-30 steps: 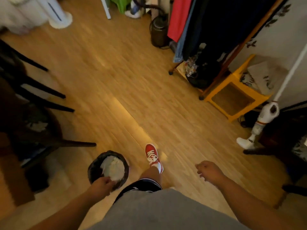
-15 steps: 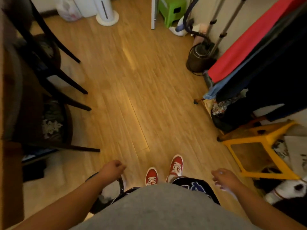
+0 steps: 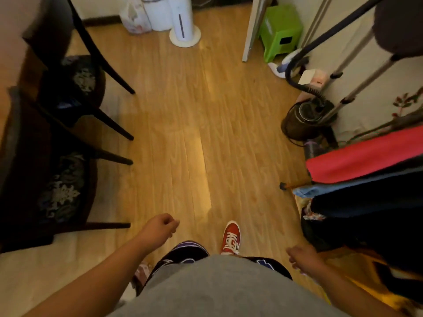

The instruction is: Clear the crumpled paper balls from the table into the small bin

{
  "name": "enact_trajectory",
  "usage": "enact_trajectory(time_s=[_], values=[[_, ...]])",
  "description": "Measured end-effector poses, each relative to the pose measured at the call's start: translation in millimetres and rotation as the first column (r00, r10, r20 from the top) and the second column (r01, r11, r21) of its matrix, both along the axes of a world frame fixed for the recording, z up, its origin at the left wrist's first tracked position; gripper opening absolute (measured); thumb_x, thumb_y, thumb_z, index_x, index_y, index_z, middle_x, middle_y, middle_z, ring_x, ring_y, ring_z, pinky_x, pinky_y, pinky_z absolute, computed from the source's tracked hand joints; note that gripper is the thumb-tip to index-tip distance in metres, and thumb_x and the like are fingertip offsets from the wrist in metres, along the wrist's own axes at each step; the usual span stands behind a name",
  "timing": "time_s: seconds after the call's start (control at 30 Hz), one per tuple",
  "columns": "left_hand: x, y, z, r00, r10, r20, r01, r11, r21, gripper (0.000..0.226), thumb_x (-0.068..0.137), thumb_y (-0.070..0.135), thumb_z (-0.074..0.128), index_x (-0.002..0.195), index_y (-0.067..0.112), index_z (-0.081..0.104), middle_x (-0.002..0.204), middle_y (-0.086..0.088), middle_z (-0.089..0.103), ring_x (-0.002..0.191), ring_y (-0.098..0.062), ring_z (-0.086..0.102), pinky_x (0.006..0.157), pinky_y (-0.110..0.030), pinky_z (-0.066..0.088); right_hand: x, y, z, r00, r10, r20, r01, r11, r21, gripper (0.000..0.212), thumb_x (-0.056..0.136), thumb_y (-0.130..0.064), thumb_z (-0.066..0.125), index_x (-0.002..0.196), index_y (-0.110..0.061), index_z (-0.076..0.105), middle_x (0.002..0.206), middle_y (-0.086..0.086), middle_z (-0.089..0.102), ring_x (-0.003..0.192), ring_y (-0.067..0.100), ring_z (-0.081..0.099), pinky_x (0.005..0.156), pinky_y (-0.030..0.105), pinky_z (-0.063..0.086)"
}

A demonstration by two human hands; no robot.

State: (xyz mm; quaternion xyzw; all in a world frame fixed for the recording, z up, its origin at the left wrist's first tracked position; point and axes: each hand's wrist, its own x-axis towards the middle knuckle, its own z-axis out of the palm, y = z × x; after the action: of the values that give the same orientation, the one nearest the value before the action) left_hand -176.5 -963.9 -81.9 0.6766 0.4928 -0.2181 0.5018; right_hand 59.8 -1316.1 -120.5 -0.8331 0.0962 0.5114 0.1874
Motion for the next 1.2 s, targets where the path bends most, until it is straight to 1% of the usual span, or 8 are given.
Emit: enact_trajectory(time_s=[0.2,0.33,0.47,0.57,0.67,0.87,1.07,1.2], values=[[-15,35,-7,0.975,0.187,-0.118,-0.186,0.982,0.024,0.024,0.092,0.032,0.059,0.084,0.010,0.064,0.077,-0.007,0.070,0.068,-0.020,0.064,0.062,-0.029,0.050,92,135,-3,0.938,0.340,0.063,-0.345,0.934,0.095,0.022,0.090,-0.025,0.057,0.076,-0.009,0.059,0.072,0.009,0.063,0.057,0.018,0.056,0.050,0.025,0.039],[-21,69,-27,0.933,0.312,-0.181,-0.315,0.949,0.015,0.024,0.091,0.026,0.063,0.078,0.006,0.065,0.070,-0.010,0.069,0.062,-0.022,0.063,0.064,-0.030,0.050,138,233,-12,0.896,0.427,0.123,-0.441,0.888,0.129,0.019,0.089,-0.028,0.060,0.077,-0.014,0.065,0.077,0.008,0.070,0.065,0.019,0.065,0.056,0.028,0.046],[-8,123,-44,0.930,0.291,-0.225,-0.297,0.955,0.008,0.022,0.091,0.031,0.061,0.077,0.014,0.062,0.077,-0.008,0.071,0.070,-0.022,0.066,0.067,-0.029,0.049,170,316,-9,0.885,0.445,0.135,-0.463,0.870,0.169,0.016,0.090,-0.029,0.059,0.082,-0.017,0.066,0.081,0.006,0.070,0.067,0.016,0.063,0.056,0.026,0.043],[17,172,-45,0.938,0.261,-0.230,-0.268,0.963,0.001,0.022,0.090,0.036,0.059,0.079,0.018,0.061,0.077,-0.004,0.071,0.070,-0.019,0.066,0.064,-0.029,0.049,192,360,8,0.890,0.432,0.144,-0.452,0.876,0.169,0.015,0.092,-0.030,0.058,0.086,-0.019,0.066,0.084,0.005,0.070,0.073,0.016,0.064,0.056,0.023,0.043],[52,226,-38,0.957,0.208,-0.200,-0.211,0.977,0.007,0.023,0.090,0.039,0.059,0.080,0.019,0.061,0.078,-0.002,0.070,0.074,-0.020,0.067,0.068,-0.031,0.051,219,387,21,0.895,0.422,0.148,-0.441,0.885,0.146,0.019,0.093,-0.028,0.056,0.090,-0.012,0.066,0.086,0.008,0.069,0.074,0.018,0.063,0.057,0.025,0.044],[144,323,-19,0.961,0.256,-0.100,-0.254,0.967,0.035,0.022,0.091,0.036,0.058,0.088,0.014,0.064,0.087,-0.009,0.069,0.082,-0.024,0.065,0.076,-0.036,0.053,281,417,19,0.926,0.365,0.099,-0.372,0.926,0.064,0.020,0.094,-0.027,0.055,0.090,-0.009,0.063,0.084,0.012,0.067,0.068,0.022,0.057,0.061,0.030,0.043],[255,412,-6,0.964,0.264,0.012,-0.264,0.964,0.022,0.023,0.091,0.039,0.056,0.083,0.018,0.064,0.085,-0.005,0.071,0.079,-0.021,0.067,0.066,-0.030,0.051,354,471,-2,0.936,0.352,0.028,-0.352,0.936,-0.020,0.023,0.094,-0.025,0.056,0.084,-0.004,0.060,0.073,0.011,0.063,0.057,0.019,0.054,0.048,0.021,0.038],[310,464,-5,0.955,0.295,0.013,-0.296,0.955,0.009,0.026,0.092,0.040,0.055,0.086,0.016,0.063,0.085,-0.002,0.070,0.073,-0.013,0.064,0.061,-0.026,0.047,410,537,-10,0.926,0.376,0.021,-0.375,0.927,-0.018,0.025,0.092,-0.027,0.058,0.084,-0.004,0.062,0.074,0.012,0.066,0.057,0.021,0.057,0.051,0.025,0.040]])
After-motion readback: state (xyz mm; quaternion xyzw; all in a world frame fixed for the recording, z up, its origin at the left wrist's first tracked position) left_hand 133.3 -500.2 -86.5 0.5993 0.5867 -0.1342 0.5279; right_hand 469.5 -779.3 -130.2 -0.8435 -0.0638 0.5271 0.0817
